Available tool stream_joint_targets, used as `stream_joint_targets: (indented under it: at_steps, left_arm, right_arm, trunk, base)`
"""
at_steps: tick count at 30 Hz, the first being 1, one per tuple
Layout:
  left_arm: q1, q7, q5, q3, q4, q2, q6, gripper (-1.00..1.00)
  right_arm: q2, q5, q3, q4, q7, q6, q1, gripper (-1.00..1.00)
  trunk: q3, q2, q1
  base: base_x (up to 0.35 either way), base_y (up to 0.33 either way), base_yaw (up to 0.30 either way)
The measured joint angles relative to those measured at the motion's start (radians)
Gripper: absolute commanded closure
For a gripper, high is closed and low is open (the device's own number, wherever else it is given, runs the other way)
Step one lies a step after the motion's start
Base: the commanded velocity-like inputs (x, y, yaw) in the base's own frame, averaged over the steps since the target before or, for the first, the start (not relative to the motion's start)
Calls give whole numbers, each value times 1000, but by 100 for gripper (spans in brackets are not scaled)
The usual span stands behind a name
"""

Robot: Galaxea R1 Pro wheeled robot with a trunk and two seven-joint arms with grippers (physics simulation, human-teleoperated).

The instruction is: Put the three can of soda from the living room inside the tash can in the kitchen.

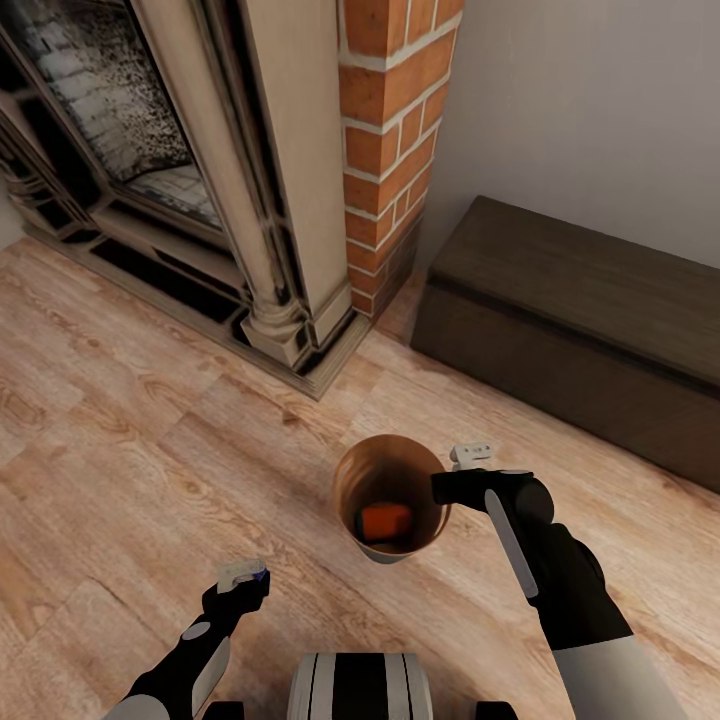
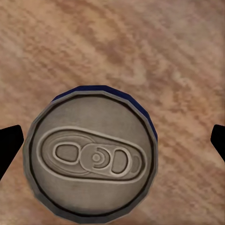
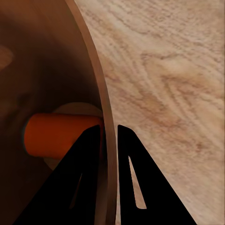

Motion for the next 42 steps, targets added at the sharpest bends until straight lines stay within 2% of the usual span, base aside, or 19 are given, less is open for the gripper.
stream_joint_targets:
  at_steps: [12, 16, 21, 25, 38, 42]
  left_arm:
    - [0, 0, 0, -2, 0, 0, 0, -100]
    - [0, 0, 0, -2, 0, 0, 0, -100]
    - [0, 0, 0, -2, 0, 0, 0, -100]
    - [0, 0, 0, -2, 0, 0, 0, -100]
    - [0, 0, 0, -2, 0, 0, 0, -100]
    - [0, 0, 0, -2, 0, 0, 0, -100]
  right_arm:
    - [0, 5, 0, 0, -1, 0, 0, 100]
    - [0, -10, 0, 0, 1, 0, 0, 100]
    - [0, 5, 0, 0, 0, 0, 0, 100]
    - [0, -5, 0, 0, 1, 0, 0, 100]
    - [0, 0, 0, 0, 0, 0, 0, 100]
    - [0, -2, 0, 0, 0, 0, 0, 100]
  trunk:
    - [0, 0, 0]
    - [0, 0, 0]
    - [0, 0, 0]
    - [0, 0, 0]
    - [0, 0, 0]
    - [-12, -28, 15]
  base:
    - [0, 32, 0]
    - [0, 45, 0]
    - [0, 8, 0]
    - [0, 2, 0]
    - [0, 0, 0]
    - [0, 0, 0]
